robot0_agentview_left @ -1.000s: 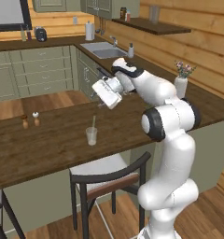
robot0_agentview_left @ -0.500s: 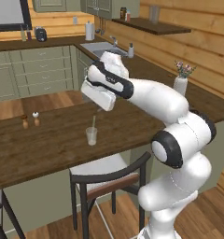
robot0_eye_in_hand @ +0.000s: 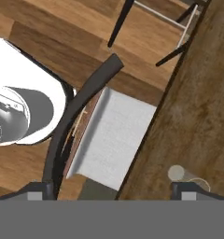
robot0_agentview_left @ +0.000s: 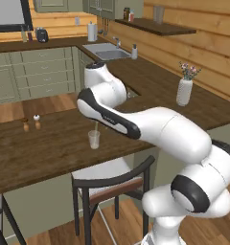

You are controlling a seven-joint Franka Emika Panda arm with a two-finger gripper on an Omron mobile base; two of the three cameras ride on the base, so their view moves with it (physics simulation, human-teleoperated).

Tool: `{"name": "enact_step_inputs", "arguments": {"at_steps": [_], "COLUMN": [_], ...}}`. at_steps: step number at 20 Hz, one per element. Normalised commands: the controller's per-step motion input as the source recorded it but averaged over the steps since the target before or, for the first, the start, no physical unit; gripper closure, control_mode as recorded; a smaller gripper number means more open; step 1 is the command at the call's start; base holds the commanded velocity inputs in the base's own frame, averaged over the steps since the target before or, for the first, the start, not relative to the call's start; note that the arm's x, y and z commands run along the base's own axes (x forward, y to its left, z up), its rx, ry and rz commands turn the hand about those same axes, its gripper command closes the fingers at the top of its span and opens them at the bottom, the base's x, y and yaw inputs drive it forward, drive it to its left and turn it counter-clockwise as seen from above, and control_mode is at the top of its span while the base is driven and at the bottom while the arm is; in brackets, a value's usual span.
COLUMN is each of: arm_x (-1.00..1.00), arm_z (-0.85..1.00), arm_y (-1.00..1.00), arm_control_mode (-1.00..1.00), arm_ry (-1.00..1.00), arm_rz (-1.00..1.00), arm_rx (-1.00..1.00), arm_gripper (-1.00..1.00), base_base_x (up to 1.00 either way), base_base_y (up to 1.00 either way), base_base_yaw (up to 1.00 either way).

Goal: Take a straw from the drawer in front and place it inside the glass cup on the dining counter.

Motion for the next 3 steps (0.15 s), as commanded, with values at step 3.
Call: {"name": "enact_step_inputs", "arguments": {"at_steps": [3], "arm_x": [-1.0], "arm_z": [0.0], "arm_y": [-0.11], "arm_control_mode": [-1.0], "arm_ry": [-0.03], "arm_rz": [0.0], "arm_rx": [-0.14], "arm_gripper": [-1.0], "base_base_x": [0.0], "base_base_y": [0.0], "base_base_yaw": [0.0]}}
